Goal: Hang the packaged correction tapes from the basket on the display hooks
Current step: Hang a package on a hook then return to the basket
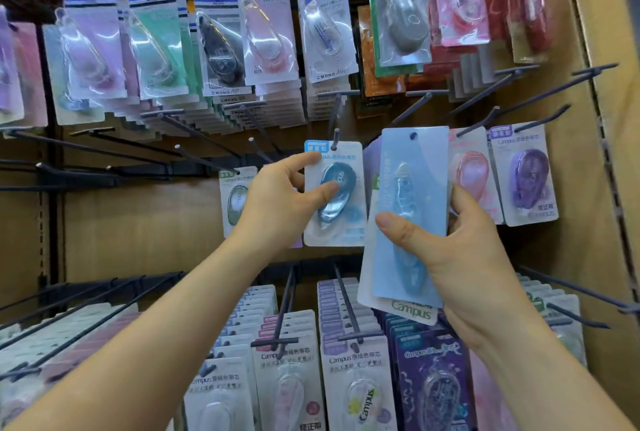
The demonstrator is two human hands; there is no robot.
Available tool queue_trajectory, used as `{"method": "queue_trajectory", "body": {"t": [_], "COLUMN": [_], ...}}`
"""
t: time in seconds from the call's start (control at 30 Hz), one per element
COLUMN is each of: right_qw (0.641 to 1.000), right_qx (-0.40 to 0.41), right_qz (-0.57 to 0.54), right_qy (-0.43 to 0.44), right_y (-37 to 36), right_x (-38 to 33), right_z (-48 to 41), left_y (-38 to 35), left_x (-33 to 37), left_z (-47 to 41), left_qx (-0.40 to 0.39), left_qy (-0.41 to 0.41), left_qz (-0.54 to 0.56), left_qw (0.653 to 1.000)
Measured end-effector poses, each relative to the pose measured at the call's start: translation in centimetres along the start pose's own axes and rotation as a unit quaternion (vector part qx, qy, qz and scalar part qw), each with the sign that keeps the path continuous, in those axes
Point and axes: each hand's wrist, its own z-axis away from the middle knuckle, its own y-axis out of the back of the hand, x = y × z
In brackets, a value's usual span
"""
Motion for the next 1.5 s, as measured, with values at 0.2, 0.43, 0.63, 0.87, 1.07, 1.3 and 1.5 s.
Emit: {"method": "queue_trajectory", "body": {"t": [0.2, 0.43, 0.63, 0.87, 1.07, 1.3, 1.5], "right_qw": [1.0, 0.998, 0.998, 0.986, 0.98, 0.969, 0.973], "right_qx": [0.021, 0.043, 0.023, 0.005, 0.088, 0.085, 0.016], "right_qz": [0.008, -0.041, -0.056, -0.16, -0.176, -0.215, -0.197], "right_qy": [0.002, 0.007, 0.003, -0.041, -0.028, -0.085, -0.115], "right_y": [1.9, 2.2, 1.9, 0.9, 1.9, 3.3, 2.3], "right_x": [0.0, 0.0, -0.7, -0.8, -1.6, -1.5, -0.9], "right_z": [-0.4, -0.1, 0.4, 1.2, 1.6, 3.7, 5.3], "left_y": [-1.9, -4.4, -3.2, -2.3, -1.9, -1.8, -2.3], "left_x": [-2.8, -5.2, -2.8, 2.6, 1.2, 0.7, 1.2], "left_z": [-2.8, -4.5, -1.9, 7.8, 9.3, 10.6, 12.1], "left_qx": [-0.02, 0.002, 0.066, -0.218, -0.123, -0.078, -0.047], "left_qy": [0.054, 0.029, 0.018, -0.001, -0.058, -0.039, -0.025], "left_qz": [-0.033, -0.127, -0.101, 0.218, 0.222, 0.203, 0.229], "left_qw": [0.998, 0.992, 0.992, 0.951, 0.965, 0.975, 0.972]}}
